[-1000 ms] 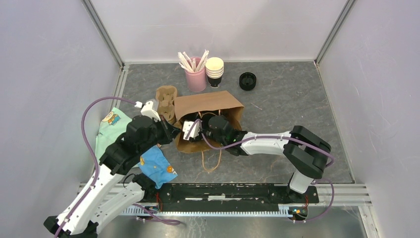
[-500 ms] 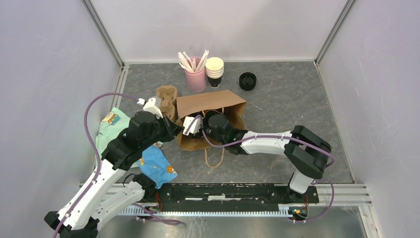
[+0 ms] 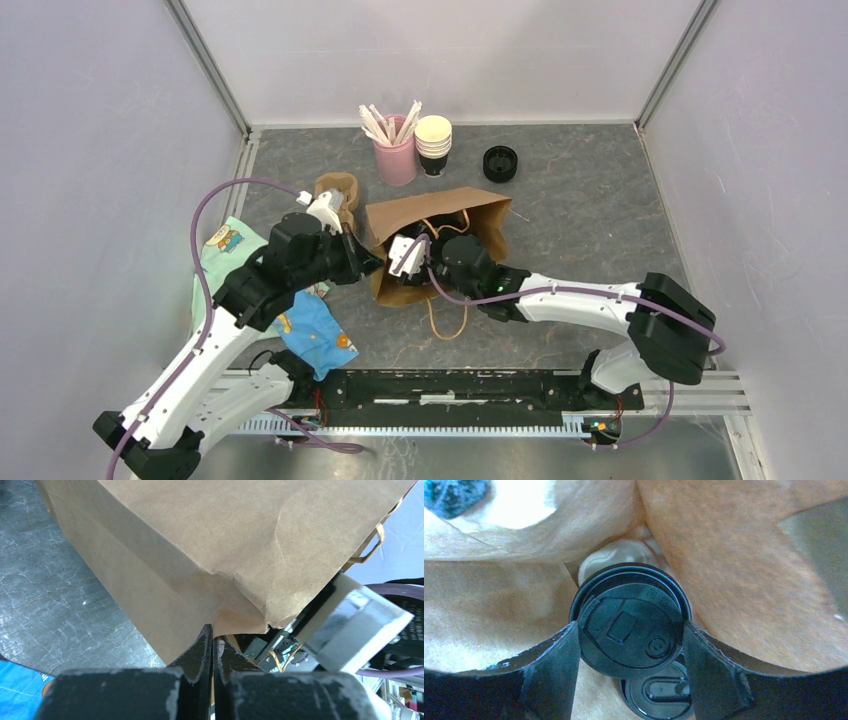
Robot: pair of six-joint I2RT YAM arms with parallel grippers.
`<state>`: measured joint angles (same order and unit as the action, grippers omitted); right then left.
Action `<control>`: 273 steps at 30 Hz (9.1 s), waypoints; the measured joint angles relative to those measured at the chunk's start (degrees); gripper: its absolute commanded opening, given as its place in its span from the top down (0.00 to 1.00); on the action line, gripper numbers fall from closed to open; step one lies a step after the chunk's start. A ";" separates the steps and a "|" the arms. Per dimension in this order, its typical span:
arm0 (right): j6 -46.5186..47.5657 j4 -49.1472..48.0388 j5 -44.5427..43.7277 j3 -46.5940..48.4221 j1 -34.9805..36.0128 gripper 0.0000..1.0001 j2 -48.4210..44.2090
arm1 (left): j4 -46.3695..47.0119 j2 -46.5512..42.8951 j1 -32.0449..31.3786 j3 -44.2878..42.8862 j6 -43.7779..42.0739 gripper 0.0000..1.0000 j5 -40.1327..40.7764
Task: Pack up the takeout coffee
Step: Place the coffee cup on the cup tray.
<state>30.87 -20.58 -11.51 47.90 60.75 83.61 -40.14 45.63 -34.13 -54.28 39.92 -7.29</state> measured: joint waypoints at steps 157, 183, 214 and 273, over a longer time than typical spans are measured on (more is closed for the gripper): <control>-10.27 34.53 5.86 7.21 -3.65 1.00 -5.18 | -3.08 51.58 7.82 -19.96 -10.60 0.41 -20.79; -22.29 47.82 12.63 13.29 -3.50 1.00 -1.33 | -9.97 45.66 5.25 -17.88 -9.79 0.31 -16.65; -26.12 56.94 11.30 17.88 -2.97 0.17 -0.63 | -9.01 40.83 5.49 -14.67 -8.33 0.30 -15.78; -33.62 55.78 3.76 38.95 -3.96 0.02 -14.97 | -11.54 33.09 14.67 -31.82 -6.14 0.20 -11.02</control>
<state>-2.74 35.20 -7.75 86.85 56.80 68.64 -51.68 78.72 -19.46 -86.11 33.78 -18.31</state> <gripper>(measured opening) 0.979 0.801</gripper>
